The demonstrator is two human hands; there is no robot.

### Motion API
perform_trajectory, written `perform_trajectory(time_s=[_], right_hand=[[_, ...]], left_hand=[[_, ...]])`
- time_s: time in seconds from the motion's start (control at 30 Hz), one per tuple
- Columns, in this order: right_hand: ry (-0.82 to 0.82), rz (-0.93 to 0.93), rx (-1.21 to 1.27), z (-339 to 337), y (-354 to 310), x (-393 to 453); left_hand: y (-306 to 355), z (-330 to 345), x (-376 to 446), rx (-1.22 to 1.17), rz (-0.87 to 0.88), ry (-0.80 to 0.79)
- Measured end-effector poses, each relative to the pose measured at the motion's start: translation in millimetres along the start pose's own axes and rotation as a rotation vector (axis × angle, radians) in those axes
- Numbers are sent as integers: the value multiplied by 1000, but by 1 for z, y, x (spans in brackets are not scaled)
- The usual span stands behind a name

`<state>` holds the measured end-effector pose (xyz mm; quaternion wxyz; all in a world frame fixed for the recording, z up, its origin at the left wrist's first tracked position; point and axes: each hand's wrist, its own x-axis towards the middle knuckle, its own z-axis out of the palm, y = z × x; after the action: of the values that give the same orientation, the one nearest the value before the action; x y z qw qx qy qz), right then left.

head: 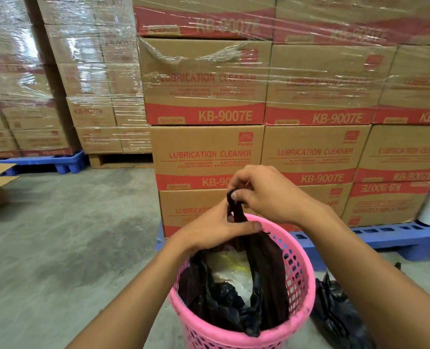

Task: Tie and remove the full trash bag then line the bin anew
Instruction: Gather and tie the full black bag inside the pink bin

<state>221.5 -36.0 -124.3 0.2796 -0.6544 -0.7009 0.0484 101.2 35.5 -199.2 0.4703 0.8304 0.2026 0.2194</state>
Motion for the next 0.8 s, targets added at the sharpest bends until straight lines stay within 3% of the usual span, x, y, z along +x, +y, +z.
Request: perform_trajectory(time_s=[0.17, 0.27, 0.33, 0.43, 0.67, 0.8], right_hand=[[-76, -63, -14, 5, -7, 1], [94, 16, 97, 6, 4, 2], [141, 93, 141, 7, 17, 1], [-38, 170, 198, 16, 35, -3], [-122, 258, 317, 40, 45, -6], [-19, 309, 412, 35, 44, -2]], left_hand=[[-9, 15, 9, 262, -71, 292], [-9, 13, 6, 96, -221, 373], [-12, 11, 5, -185, -370, 328], [-18, 7, 3, -427, -385, 299], [-26, -3, 0, -345, -350, 186], [-31, -12, -3, -255, -334, 108]])
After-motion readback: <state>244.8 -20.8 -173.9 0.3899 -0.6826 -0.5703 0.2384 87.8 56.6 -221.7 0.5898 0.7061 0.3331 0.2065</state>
